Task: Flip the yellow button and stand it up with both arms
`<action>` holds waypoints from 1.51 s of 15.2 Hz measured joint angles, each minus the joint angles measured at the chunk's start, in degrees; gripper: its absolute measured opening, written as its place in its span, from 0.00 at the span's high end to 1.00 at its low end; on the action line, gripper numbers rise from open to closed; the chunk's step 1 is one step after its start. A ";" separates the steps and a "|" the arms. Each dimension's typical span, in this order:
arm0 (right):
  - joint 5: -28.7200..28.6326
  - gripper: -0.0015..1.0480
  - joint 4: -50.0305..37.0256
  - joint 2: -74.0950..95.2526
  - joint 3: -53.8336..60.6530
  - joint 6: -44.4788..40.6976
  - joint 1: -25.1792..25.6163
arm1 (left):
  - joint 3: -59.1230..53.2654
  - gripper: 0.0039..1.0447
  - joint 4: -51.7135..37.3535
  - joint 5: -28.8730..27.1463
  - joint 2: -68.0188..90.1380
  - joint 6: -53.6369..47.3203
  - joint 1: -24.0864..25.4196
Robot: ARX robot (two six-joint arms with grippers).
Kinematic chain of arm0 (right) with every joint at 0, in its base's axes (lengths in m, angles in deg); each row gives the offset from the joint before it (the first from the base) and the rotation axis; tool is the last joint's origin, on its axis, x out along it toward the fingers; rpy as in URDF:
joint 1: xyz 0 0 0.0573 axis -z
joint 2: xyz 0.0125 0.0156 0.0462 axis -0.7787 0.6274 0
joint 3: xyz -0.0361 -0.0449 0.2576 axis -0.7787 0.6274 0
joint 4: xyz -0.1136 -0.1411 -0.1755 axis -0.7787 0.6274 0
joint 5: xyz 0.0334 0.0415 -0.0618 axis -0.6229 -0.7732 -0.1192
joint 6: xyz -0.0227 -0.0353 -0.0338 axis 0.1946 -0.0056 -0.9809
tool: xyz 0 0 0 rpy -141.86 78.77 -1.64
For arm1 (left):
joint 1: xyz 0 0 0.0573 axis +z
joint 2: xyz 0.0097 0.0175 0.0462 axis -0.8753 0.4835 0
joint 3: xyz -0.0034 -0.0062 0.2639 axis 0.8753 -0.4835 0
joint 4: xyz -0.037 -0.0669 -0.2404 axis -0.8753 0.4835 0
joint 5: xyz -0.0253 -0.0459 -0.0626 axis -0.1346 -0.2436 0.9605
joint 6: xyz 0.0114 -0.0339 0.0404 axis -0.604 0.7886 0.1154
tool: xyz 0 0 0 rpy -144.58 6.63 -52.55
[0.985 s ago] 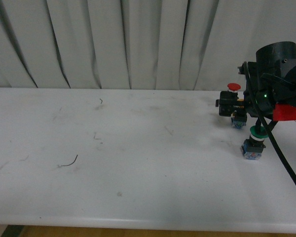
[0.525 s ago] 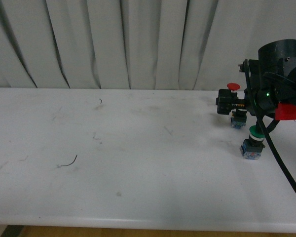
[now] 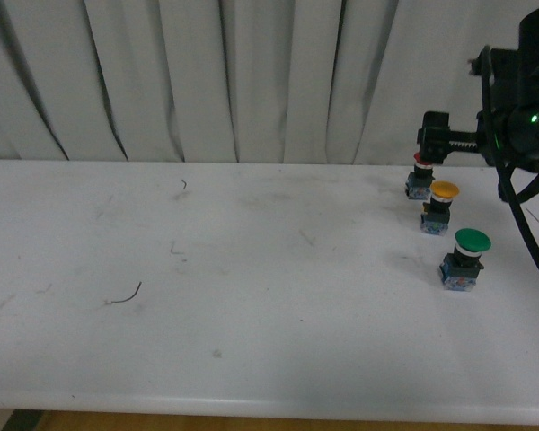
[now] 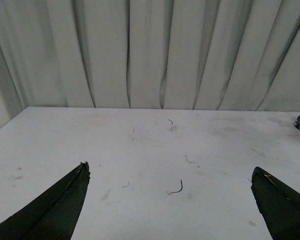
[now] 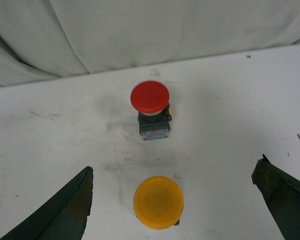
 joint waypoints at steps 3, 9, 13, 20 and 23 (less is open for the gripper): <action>-3.85 0.06 -6.32 -10.80 7.52 -0.02 0.28 | 0.00 0.06 0.00 0.00 0.00 0.00 0.00; -4.92 0.67 -31.95 -54.97 55.71 -7.10 2.99 | 0.00 0.06 -0.02 0.00 0.00 0.00 0.00; -5.55 0.98 -34.29 -63.17 69.37 -7.69 3.98 | 0.00 0.06 -0.02 0.00 0.00 0.00 0.00; -5.55 0.98 -29.44 -80.28 81.72 -7.69 3.98 | 0.00 0.06 -0.02 0.00 0.00 0.00 0.00; -5.55 0.98 -25.33 -87.01 84.15 -7.69 3.98 | 0.00 0.06 -0.02 0.00 0.00 0.00 0.00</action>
